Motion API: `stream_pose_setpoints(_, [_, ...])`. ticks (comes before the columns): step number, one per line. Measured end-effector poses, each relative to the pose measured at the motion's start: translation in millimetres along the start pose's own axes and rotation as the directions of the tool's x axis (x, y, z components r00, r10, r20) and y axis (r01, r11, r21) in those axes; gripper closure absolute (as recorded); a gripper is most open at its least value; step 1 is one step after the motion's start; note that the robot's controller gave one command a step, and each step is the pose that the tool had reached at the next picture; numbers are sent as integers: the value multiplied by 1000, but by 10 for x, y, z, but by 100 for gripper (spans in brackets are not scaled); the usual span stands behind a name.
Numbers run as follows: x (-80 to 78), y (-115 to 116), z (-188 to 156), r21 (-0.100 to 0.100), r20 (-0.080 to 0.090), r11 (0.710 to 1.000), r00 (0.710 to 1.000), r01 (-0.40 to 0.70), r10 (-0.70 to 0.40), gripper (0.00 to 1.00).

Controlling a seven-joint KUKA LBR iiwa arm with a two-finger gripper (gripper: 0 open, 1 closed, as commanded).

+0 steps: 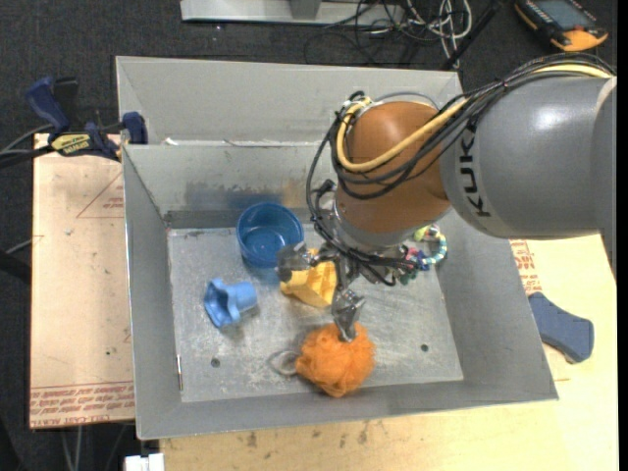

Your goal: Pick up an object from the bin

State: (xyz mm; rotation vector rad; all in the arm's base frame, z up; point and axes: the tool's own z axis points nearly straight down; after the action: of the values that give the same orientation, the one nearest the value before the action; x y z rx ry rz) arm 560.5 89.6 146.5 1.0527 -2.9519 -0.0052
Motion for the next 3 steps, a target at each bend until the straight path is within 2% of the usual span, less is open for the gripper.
stream_pose_setpoints(1, [-234,-124,204,13,18,999,999,42,-42,0])
stream_pose_setpoints(2, [-270,-246,546,5,9,1000,1000,22,-22,0])
stream_pose_setpoints(3, [-225,-858,725,8,12,971,970,241,-241,100])
